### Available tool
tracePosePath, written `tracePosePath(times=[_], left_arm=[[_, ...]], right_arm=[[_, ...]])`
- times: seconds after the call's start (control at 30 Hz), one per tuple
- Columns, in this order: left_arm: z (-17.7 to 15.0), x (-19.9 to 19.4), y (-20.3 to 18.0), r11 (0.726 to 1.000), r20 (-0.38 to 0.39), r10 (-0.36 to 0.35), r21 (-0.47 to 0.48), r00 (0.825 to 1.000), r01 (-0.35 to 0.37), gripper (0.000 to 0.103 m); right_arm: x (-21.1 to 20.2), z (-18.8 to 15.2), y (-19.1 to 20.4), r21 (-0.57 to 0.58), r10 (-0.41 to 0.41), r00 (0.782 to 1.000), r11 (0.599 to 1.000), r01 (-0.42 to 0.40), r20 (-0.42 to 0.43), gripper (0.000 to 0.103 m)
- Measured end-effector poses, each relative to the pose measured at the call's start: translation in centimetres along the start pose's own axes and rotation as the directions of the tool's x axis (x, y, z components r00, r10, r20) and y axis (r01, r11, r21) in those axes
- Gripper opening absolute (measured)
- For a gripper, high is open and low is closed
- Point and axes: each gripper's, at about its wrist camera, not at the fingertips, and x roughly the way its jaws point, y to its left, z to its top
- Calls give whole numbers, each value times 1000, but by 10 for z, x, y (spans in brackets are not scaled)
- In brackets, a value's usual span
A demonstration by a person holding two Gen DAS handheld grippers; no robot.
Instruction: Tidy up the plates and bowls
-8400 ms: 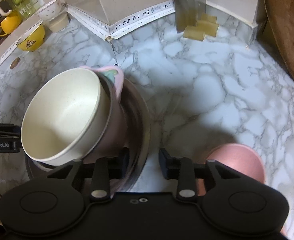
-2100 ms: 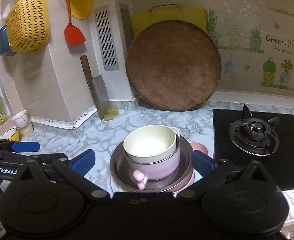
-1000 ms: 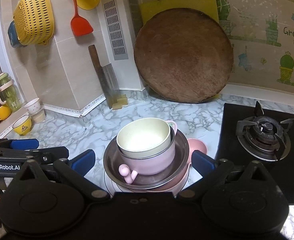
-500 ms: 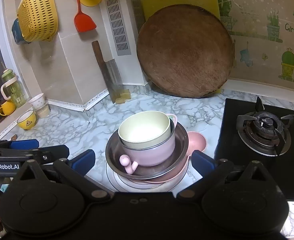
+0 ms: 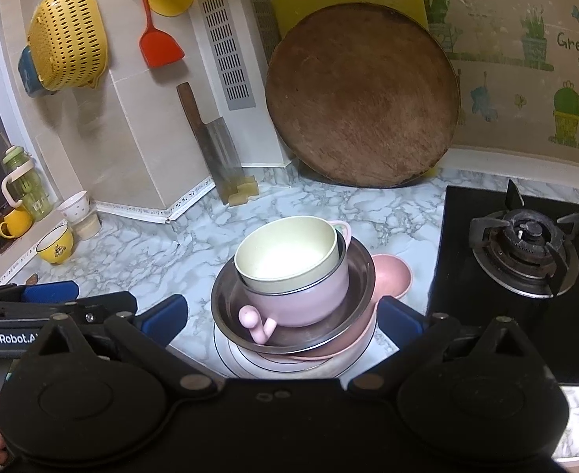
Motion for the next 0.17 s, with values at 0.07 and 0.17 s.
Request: tracePosePath(times=[0.07,0.17], left_arm=[[0,3,4,1000,-7,-4,-7,1000,4,103],[1,8,10,1000,-15,-6,-10,1000,6,103]], right_arm=[[3,-1,0,10,-2,1000,1000,2,-10,103],[8,-1,2,17,-6,1000,1000,6,-24,103]])
